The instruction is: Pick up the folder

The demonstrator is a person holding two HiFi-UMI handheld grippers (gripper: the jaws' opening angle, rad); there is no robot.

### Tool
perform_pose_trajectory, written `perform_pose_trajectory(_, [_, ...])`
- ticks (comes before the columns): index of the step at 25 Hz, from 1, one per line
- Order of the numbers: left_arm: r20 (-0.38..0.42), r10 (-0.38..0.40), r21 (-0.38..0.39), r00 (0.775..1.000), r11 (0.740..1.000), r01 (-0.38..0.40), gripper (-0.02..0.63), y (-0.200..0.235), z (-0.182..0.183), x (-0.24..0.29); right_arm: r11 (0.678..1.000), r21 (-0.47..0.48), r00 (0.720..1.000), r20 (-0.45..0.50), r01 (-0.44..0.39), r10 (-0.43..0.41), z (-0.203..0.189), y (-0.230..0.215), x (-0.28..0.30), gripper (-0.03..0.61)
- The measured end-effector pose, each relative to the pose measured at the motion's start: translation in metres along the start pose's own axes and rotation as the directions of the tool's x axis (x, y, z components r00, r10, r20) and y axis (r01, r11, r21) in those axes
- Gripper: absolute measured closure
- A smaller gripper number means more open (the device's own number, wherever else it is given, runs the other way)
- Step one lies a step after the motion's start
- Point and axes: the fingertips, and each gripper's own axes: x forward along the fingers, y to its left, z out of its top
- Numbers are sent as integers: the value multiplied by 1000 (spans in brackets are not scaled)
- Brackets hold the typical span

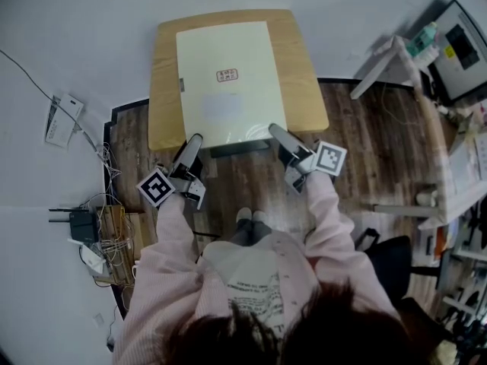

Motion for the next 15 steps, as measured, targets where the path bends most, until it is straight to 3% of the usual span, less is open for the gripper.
perform_pose_trajectory(15, [28,-65,76,997,995,63,287,-39,22,1,997,-72,999,34,-37,40,13,36,0,259])
